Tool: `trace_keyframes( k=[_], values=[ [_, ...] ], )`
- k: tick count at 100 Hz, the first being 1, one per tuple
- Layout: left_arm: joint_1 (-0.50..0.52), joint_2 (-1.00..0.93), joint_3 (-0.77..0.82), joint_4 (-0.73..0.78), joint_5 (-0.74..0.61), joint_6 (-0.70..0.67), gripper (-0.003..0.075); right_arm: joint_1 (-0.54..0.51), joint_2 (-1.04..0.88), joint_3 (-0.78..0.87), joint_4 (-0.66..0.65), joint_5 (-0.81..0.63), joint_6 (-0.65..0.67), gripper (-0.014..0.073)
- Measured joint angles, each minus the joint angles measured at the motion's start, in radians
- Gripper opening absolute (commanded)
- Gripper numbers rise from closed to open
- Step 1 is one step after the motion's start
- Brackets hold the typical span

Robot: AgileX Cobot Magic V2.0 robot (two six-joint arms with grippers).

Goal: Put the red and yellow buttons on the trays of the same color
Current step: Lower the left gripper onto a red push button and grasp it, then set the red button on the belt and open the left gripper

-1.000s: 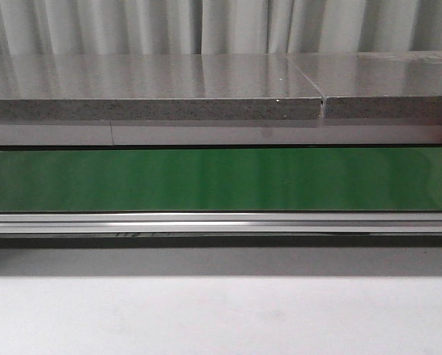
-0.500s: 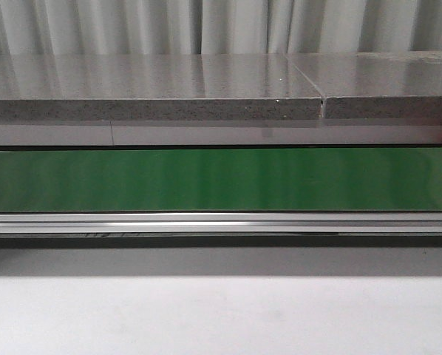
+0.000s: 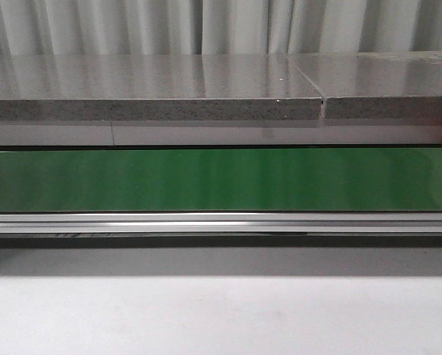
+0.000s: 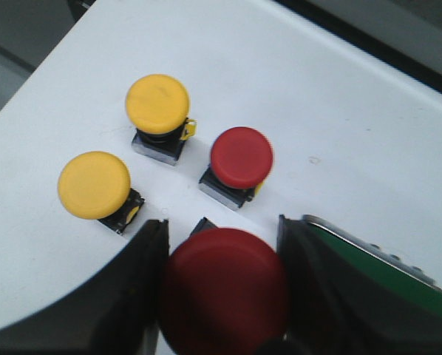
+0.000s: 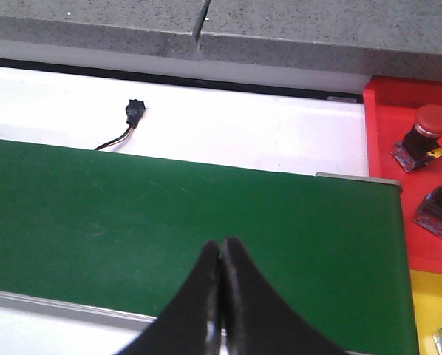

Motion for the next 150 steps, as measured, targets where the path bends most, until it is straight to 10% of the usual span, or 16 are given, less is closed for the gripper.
trace_keyframes(
  k=[111,150],
  values=[
    [-0.135,-0.093,0.176,-0.018,-0.025,0.051,-0.0011,0.0,0.0,0.0,0.0,0.0,0.0,-0.0067],
    [-0.144,-0.092,0.176,-0.097,-0.019,0.138,0.0599,0.0,0.0,0.0,0.0,0.0,0.0,-0.0067]
  ],
)
